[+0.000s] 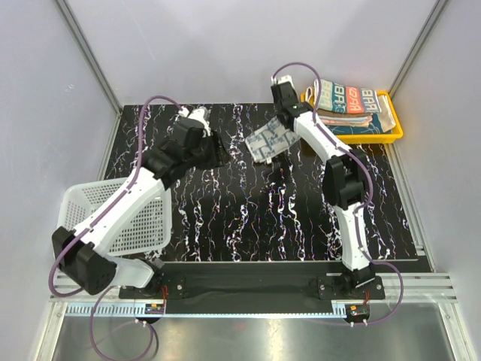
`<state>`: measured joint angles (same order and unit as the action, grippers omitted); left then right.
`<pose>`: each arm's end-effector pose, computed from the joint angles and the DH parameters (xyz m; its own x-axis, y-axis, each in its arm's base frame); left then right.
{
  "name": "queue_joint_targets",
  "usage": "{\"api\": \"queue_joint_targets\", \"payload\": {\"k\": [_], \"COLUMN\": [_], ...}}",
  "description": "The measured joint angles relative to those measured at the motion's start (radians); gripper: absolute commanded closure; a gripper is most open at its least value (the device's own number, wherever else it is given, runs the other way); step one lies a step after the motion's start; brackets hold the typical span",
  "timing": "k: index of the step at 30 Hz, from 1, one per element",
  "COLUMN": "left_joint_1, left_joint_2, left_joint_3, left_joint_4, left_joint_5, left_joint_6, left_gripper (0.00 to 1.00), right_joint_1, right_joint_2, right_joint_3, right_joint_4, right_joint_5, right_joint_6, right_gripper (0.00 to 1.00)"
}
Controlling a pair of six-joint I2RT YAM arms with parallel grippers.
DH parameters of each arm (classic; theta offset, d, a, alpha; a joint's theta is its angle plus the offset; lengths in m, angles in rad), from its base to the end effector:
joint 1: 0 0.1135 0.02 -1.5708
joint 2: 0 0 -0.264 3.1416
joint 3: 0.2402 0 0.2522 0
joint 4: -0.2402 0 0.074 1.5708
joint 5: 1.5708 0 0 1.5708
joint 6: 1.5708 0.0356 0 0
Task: Fold and stack the towels
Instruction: Neatly place the folded towel into the bin
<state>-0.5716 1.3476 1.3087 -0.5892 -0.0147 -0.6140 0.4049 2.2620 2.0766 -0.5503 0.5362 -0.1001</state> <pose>0.2504 -0.1604 0.3570 -0.7098 -0.2284 -0.6663 0.1492 0.8757 -0.4591 0.4830 0.1872 0.2605 -0.6147 -0.3569 -0.7034 -0.0522 0.9082 -0.4152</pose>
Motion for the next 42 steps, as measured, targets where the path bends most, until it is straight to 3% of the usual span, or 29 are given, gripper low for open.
{"api": "queue_joint_targets", "payload": {"k": [4,9,26,42], "left_joint_1": [0.05,0.091,0.125,0.132], "left_joint_2": [-0.047,-0.053,-0.052,-0.052], "left_joint_3": [-0.005,-0.035,-0.098,-0.118], "left_joint_4": [-0.066,-0.103,-0.109,-0.096], "left_joint_5": [0.002,0.006,0.106,0.159], "left_joint_6": [0.066,0.126,0.188,0.188], "left_gripper": [0.47,0.47,0.48,0.48], "right_joint_1": [-0.046,-0.086,-0.101,-0.128], "right_joint_2": [0.126,0.2,0.208,0.208], "right_joint_3": [0.272,0.463,0.584,0.594], "right_joint_4": [-0.04,-0.065,0.148,0.255], "right_joint_5": [0.007,0.043,0.091,0.109], "right_joint_6": [-0.127,-0.254,-0.502,-0.572], "right_gripper": [1.0,1.0,1.0,1.0]}}
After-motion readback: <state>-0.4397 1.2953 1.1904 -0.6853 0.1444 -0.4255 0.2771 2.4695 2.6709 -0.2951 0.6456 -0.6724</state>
